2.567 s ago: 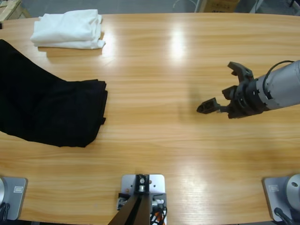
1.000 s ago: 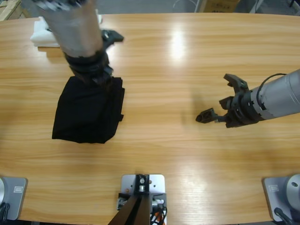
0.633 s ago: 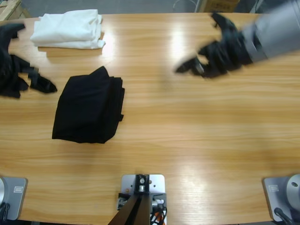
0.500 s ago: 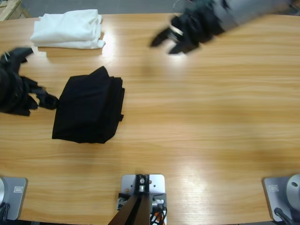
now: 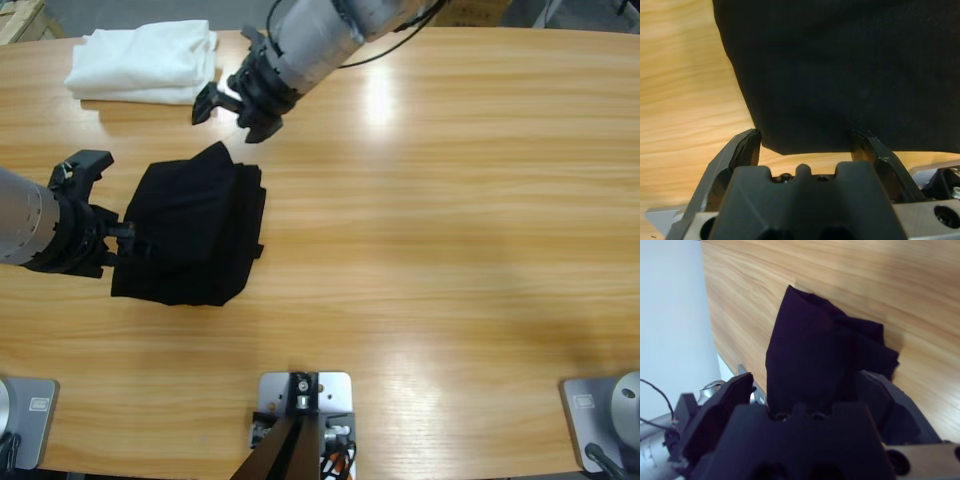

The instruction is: Fold clothes

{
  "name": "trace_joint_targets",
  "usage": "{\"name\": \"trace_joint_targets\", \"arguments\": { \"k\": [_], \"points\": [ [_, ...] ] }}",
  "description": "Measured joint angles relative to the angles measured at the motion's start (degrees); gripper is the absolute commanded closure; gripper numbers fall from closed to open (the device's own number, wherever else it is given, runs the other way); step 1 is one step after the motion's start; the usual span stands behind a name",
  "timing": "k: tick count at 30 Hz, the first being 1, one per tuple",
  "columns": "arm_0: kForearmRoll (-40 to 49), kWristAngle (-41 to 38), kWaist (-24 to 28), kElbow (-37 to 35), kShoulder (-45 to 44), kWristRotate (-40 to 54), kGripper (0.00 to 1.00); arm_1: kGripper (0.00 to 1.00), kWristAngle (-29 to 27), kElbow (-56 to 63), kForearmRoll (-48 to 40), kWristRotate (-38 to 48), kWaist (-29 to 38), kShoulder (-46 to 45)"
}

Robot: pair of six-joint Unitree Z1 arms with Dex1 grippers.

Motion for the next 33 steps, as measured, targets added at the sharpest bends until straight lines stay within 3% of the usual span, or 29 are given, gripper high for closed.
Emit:
{"name": "trace_joint_targets", "arguments": {
  "k": [8,18,20,23,33],
  "points": [
    [-1.27,-0.56,-0.11,1.21,0.61,0.0,0.331,0.509,1.69,-3.72,0.15,0.2,0.07,4.78],
    [-2.19,-0.57,-0.12,1.34,1.8,0.0,0.331,0.603,2.33,-3.77,0.44,0.2,0.17,6.01],
    [-2.2,-0.57,-0.12,1.44,1.8,0.0,0.331,0.689,2.43,-3.83,0.44,0.19,0.18,6.81],
    [-2.26,-0.57,-0.12,1.91,1.8,0.0,0.331,0.991,2.43,-3.84,0.46,0.07,0.18,7.07],
    [-3.51,-0.61,-0.12,2.51,1.8,0.0,0.347,1.0,2.43,-3.85,0.9,-6.4,0.2,7.07]
  ]
}}
